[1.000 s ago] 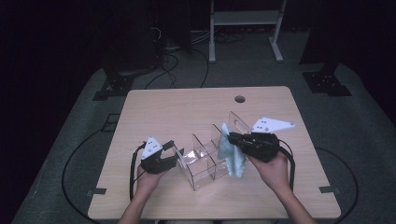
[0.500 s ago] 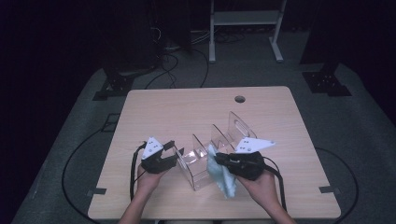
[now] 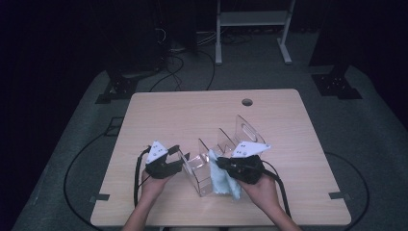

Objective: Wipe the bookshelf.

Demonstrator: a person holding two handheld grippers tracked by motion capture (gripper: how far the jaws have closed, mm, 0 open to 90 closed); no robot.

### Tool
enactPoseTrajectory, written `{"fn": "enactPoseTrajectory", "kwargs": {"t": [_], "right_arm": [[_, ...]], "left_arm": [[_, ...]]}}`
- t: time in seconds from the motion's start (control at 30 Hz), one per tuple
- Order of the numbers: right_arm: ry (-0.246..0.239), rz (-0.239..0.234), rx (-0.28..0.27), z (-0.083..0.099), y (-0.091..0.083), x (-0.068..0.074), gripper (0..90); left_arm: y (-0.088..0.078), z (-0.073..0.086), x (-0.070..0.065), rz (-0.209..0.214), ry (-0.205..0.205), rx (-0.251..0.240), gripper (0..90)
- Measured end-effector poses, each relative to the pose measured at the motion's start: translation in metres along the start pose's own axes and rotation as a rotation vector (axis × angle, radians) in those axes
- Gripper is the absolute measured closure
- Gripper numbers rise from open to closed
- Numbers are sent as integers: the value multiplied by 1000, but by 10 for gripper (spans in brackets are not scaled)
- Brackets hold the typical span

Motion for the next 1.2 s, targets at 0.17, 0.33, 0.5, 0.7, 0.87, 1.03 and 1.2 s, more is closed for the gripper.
{"fn": "enactPoseTrajectory", "kwargs": {"t": [0.17,0.33,0.5,0.7,0.87,1.03,1.2], "right_arm": [[1,5,1,-1,1,-2,829],[-1,16,6,-11,19,-9,829],[-3,24,18,-18,30,-13,829],[-19,20,22,-11,16,-7,830],[-3,28,34,-19,31,-14,829],[9,43,80,-34,54,-23,829],[-17,47,84,-33,51,-19,829]], "left_arm": [[0,-1,-1,-6,21,-1,477],[0,0,-2,-11,26,-6,480],[0,0,-2,-18,20,-2,477],[1,-1,-4,-14,28,1,480],[1,-1,-5,-17,29,0,481],[1,-1,-4,-18,20,-2,480],[1,-1,-5,-15,25,2,479]]}}
Point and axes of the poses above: each handheld gripper's, and its own axes: y roughly forward along the jaws, z roughly out of its underside, x roughly to its left, the point moved 1 cm from there along y, roughly forward along the jaws, and after that the axes turned 11 degrees about -x, right-handed, at the moved point
